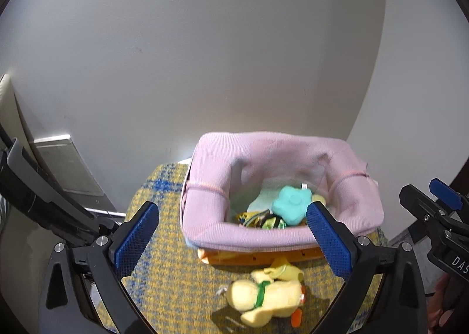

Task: Organize objects
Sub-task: 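Withdraw both tools from the crate toward the yellow duck and cup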

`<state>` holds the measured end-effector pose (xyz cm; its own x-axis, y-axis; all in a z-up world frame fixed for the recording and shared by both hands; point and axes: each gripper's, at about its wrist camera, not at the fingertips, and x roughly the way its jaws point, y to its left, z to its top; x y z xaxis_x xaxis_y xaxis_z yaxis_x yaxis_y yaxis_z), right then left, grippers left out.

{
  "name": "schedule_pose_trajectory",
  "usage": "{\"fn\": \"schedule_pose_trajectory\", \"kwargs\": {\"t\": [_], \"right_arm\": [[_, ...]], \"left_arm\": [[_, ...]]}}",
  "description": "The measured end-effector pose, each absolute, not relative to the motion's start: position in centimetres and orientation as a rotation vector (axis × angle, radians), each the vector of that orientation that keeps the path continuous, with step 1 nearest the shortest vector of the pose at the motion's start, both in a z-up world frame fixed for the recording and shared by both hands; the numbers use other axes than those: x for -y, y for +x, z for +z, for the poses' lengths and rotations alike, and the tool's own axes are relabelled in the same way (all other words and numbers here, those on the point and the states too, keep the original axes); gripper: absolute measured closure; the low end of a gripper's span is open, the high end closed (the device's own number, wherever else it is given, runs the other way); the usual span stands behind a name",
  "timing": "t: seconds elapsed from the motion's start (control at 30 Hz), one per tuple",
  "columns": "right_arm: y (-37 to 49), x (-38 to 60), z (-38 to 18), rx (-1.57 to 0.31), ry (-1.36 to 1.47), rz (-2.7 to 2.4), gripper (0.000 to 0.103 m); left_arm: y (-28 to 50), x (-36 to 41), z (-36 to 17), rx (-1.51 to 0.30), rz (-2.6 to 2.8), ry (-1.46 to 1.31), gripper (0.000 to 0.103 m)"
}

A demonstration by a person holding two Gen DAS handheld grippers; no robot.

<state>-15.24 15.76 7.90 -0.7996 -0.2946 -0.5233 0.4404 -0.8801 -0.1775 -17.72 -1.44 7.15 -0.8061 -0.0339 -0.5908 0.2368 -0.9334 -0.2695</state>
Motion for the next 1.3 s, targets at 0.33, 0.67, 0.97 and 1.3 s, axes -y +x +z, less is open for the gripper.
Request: {"fn": "schedule_pose_trajectory", "kwargs": {"t": [0.33, 0.67, 0.97, 1.3], "right_arm": [[-13.2, -18.1, 4.8, -0.430, 0.763, -2.634, 0.009], [-12.7, -19.9, 2.8, -0.440, 0.818, -2.640, 0.009], [-13.0, -22.8, 0.1, -0.432, 0.909, -2.651, 0.009], [-13.6, -24.5, -1.5, -0.452, 0.956, -2.657, 0.009]], "left_arm": [[-15.4, 0.1, 3.8, -0.531, -2.805, 0.976, 0.000], [-15.6, -2.2, 1.0, -0.545, -2.825, 1.039, 0.000], [-16.4, -4.7, -2.1, -0.553, -2.823, 1.122, 0.000], [-18.4, -7.6, -5.4, -0.577, -2.810, 1.229, 0.000]]}}
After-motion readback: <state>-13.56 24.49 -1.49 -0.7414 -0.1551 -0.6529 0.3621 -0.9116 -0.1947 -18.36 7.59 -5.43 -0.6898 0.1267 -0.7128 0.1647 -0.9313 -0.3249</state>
